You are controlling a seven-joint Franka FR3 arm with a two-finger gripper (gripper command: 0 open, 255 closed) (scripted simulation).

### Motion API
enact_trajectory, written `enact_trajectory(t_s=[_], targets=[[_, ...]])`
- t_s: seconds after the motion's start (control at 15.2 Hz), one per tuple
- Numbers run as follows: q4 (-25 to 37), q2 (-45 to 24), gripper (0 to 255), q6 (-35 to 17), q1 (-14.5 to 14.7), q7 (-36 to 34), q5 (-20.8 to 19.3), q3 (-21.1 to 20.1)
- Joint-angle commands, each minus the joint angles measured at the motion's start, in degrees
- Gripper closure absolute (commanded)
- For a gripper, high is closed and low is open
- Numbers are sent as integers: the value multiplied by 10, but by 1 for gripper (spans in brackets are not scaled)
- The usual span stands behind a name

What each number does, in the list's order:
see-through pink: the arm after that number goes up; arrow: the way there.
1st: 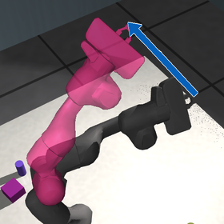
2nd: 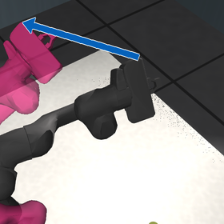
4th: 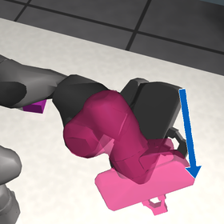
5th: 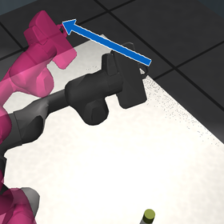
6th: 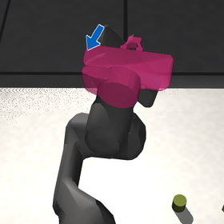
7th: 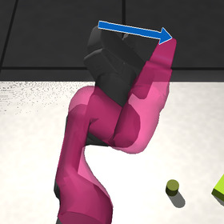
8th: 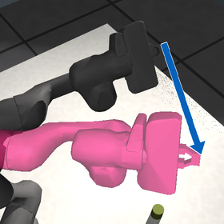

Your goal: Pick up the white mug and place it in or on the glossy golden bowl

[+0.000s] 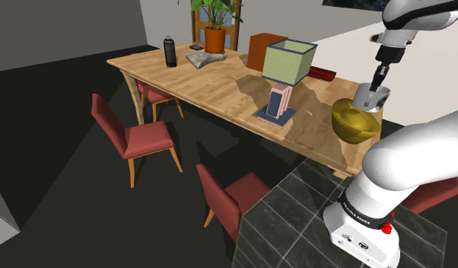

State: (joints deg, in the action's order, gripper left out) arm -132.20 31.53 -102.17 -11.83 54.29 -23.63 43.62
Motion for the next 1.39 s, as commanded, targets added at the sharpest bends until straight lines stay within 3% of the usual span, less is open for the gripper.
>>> enact_trajectory(t_s=[0.0,0.33,0.86,0.92,1.25,1.32], targets=[[-12,-2,255,-15,0,-1,-3,5],[-47,-15,255,-63,1,-2,-10,25],[-47,-15,255,-63,1,-2,-10,25],[-46,-15,0,-63,1,-2,-10,25],[-47,-15,0,-63,1,-2,-10,25],[-31,-11,0,-43,2,-1,-6,17]])
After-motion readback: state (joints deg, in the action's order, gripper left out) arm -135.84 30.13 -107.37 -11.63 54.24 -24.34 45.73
